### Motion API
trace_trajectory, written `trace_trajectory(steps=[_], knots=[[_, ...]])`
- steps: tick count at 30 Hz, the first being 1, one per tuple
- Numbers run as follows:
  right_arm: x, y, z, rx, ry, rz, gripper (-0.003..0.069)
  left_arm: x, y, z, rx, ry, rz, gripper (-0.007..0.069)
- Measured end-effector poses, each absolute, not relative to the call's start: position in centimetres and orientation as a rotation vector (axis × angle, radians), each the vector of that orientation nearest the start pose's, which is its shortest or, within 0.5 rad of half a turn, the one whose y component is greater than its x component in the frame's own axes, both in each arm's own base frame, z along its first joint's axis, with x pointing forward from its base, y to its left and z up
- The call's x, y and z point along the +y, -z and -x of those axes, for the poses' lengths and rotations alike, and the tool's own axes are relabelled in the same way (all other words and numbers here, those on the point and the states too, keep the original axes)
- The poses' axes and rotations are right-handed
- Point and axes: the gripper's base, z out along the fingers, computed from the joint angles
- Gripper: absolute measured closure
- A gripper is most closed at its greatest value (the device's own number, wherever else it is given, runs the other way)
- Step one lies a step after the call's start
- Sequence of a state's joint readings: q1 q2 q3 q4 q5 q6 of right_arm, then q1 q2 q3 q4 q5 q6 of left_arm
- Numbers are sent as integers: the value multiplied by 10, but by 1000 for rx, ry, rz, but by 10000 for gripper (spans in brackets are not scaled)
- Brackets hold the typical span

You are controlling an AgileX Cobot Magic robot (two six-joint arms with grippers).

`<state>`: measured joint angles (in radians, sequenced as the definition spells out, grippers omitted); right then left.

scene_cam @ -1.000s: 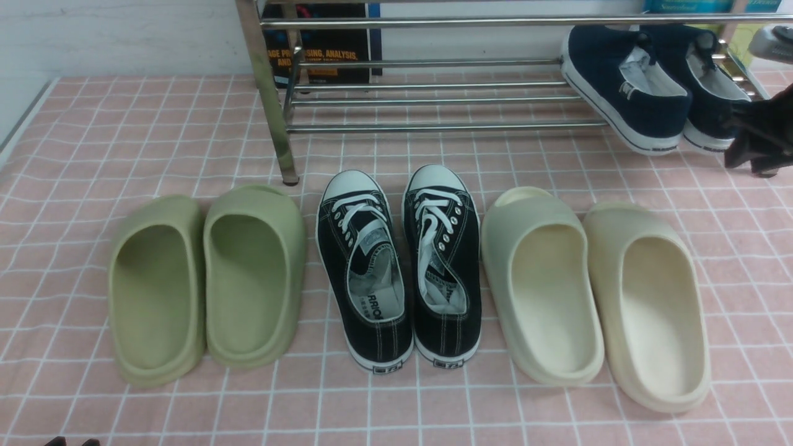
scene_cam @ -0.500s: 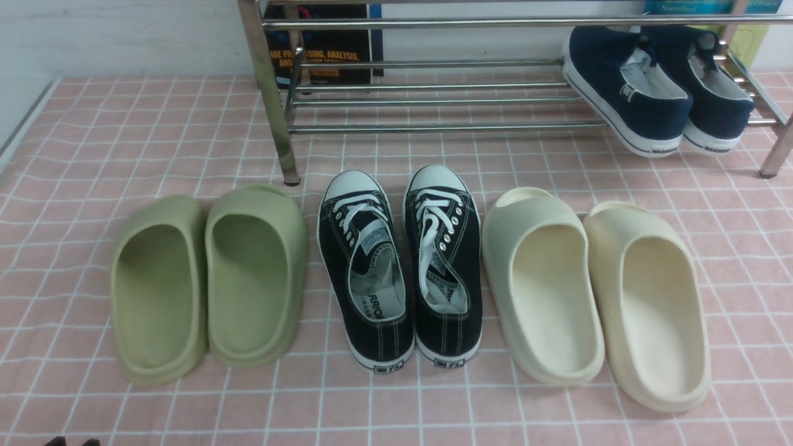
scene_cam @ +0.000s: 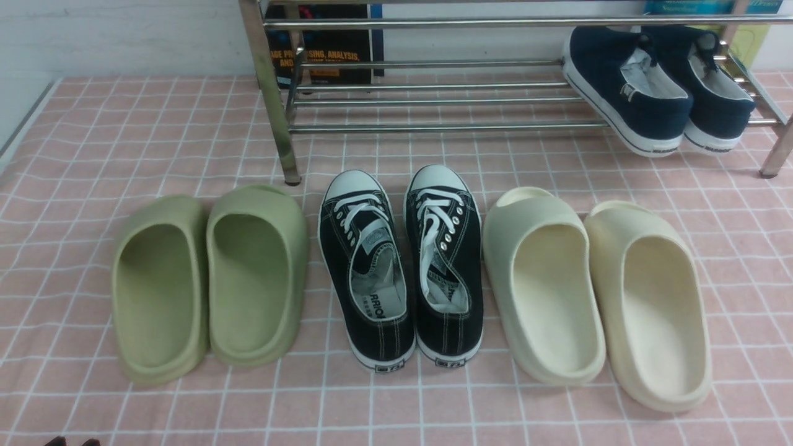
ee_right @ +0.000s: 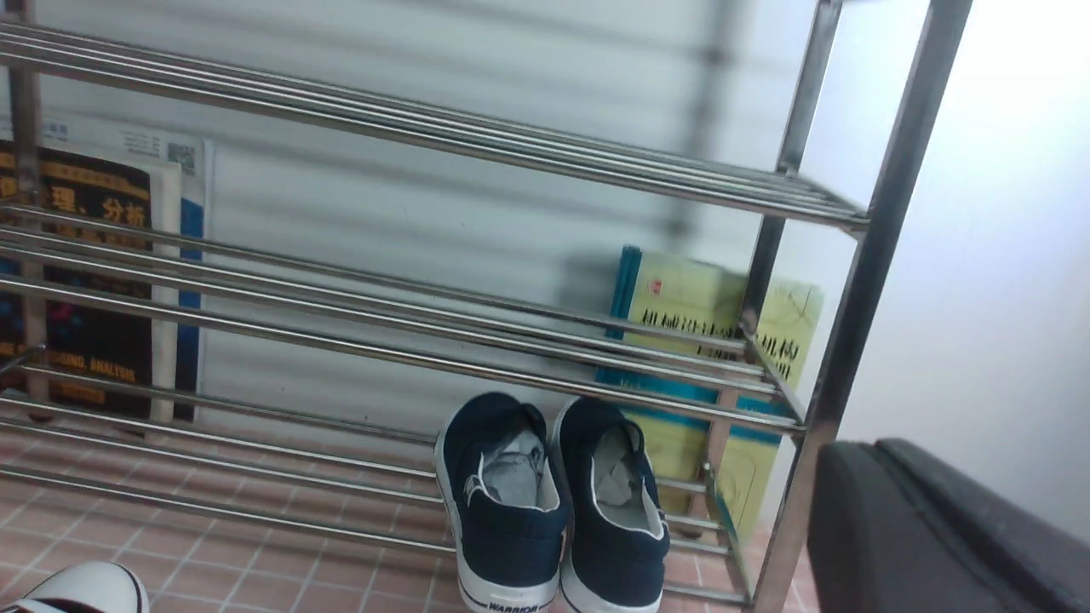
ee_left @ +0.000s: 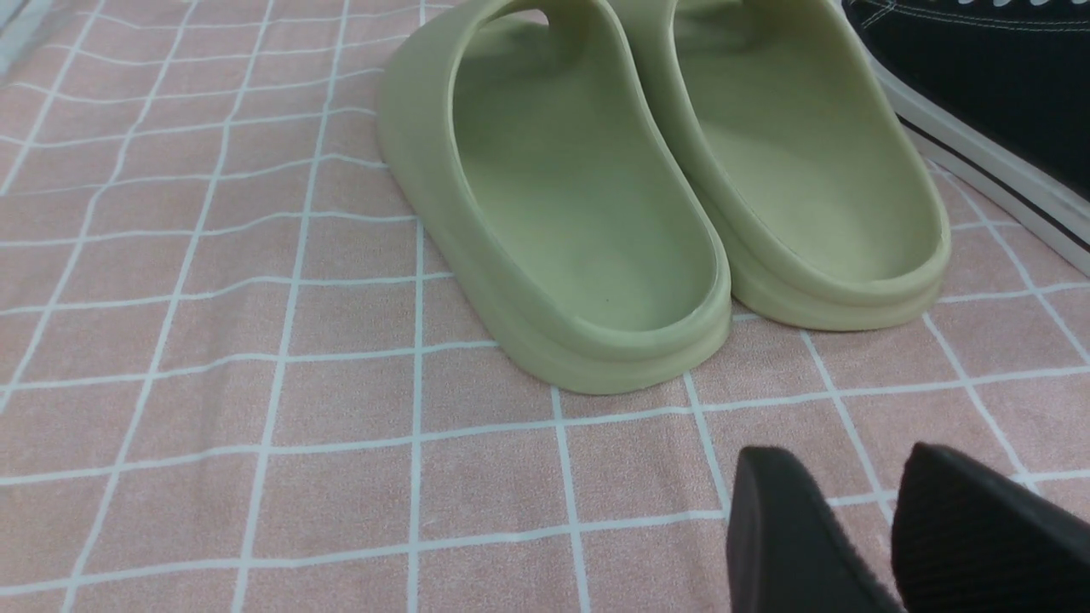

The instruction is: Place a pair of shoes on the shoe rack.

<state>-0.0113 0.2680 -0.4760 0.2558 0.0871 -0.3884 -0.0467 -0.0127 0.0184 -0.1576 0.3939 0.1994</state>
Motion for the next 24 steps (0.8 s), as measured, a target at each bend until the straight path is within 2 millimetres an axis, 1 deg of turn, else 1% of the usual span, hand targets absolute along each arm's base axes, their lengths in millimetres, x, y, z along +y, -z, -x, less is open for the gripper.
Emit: trace_trajectory(steps=[2,5,11,17,24], knots=[[1,-323,-47,1306,88,92,676,-8,-173,-51,1874,52,-136,389],[2,-316,-44,1299,74,89,676,-8,-173,-51,1874,52,-136,389],[2,-314,-43,1309,67,92,676,-8,-173,-51,1874,52,-136,389],[4,-307,-45,1380,52,115,673,-8,-173,-51,1874,52,-136,389],[5,-305,-45,1402,48,122,670,-8,-173,-51,1874,52,-136,386]])
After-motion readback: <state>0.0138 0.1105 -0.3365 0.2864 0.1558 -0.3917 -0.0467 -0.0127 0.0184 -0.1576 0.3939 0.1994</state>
